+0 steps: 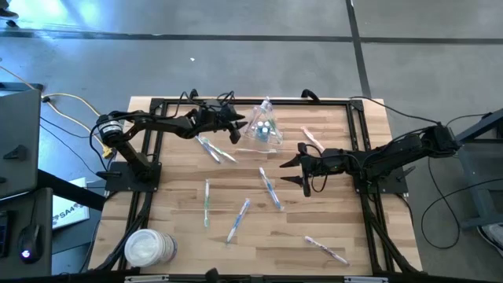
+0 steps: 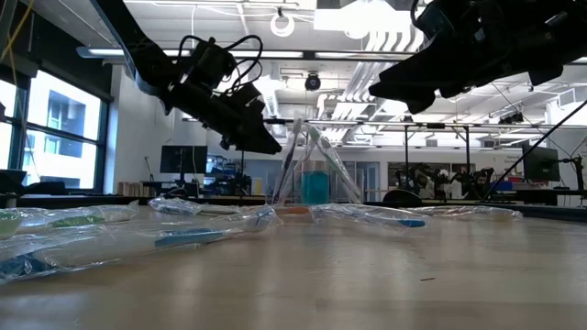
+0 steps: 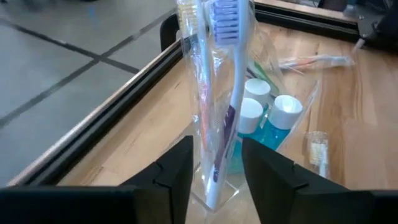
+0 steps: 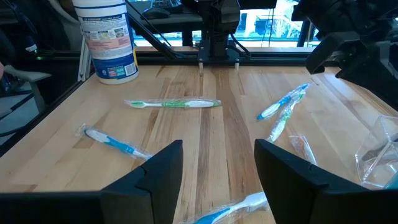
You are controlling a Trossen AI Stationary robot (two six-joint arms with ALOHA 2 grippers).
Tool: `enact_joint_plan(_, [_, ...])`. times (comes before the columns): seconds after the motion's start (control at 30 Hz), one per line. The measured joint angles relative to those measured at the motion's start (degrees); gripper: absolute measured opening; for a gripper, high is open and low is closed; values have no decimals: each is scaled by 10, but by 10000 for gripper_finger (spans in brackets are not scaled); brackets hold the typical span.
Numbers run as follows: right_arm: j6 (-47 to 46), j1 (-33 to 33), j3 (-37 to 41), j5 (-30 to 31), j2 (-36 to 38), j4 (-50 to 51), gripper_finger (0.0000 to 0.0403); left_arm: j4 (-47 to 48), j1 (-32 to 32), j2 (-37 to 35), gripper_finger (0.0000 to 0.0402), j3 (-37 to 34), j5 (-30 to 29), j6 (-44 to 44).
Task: Pick & Place toothbrushing station
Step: Put the top blue toothbrush into the transparent organizer
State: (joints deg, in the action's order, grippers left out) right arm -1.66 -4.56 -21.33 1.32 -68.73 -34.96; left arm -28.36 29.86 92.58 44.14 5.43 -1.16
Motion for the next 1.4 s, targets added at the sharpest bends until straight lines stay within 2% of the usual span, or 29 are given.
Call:
enact_joint_plan(0.07, [4,0,0,0,0,2,191,1,1,0,146,0,0,-21])
enact_joint_plan(0.23, [14,0,0,0,0,11,191,3,1,-8,148,0,-13,-5])
enact_joint_plan(0.37, [18,1,0,5,0,58,191,24,-4,-40,148,0,-17,-34])
enact_joint_plan(0.43, [17,2,0,28,0,80,191,43,-5,-64,148,0,-19,-36])
enact_joint_plan(0.57, [21,2,0,118,8,137,191,87,-12,-108,148,1,-20,-38])
enact_joint_plan(0.67, [21,2,0,213,23,192,191,118,-30,-129,148,1,-22,-50])
enact_joint_plan(0.77, [-54,2,0,331,33,239,191,147,-51,-136,148,1,-21,-51])
enact_joint_plan(0.83, [-119,9,-10,362,42,276,191,160,-64,-136,148,1,-21,-51])
enact_joint_plan(0.9, [-163,18,-26,330,54,318,191,169,-76,-136,148,1,-21,-52])
enact_joint_plan(1.07, [-200,27,-58,143,57,339,191,196,-105,-136,148,1,-21,-54])
enact_joint_plan(1.1, [-209,25,-63,122,55,339,190,200,-110,-136,148,1,-21,-54])
enact_joint_plan(1.27, [-252,10,-89,83,33,356,174,232,-127,-136,148,1,-19,-59])
enact_joint_plan(1.4, [-227,-31,-127,114,5,349,153,250,-127,-136,148,1,-19,-62])
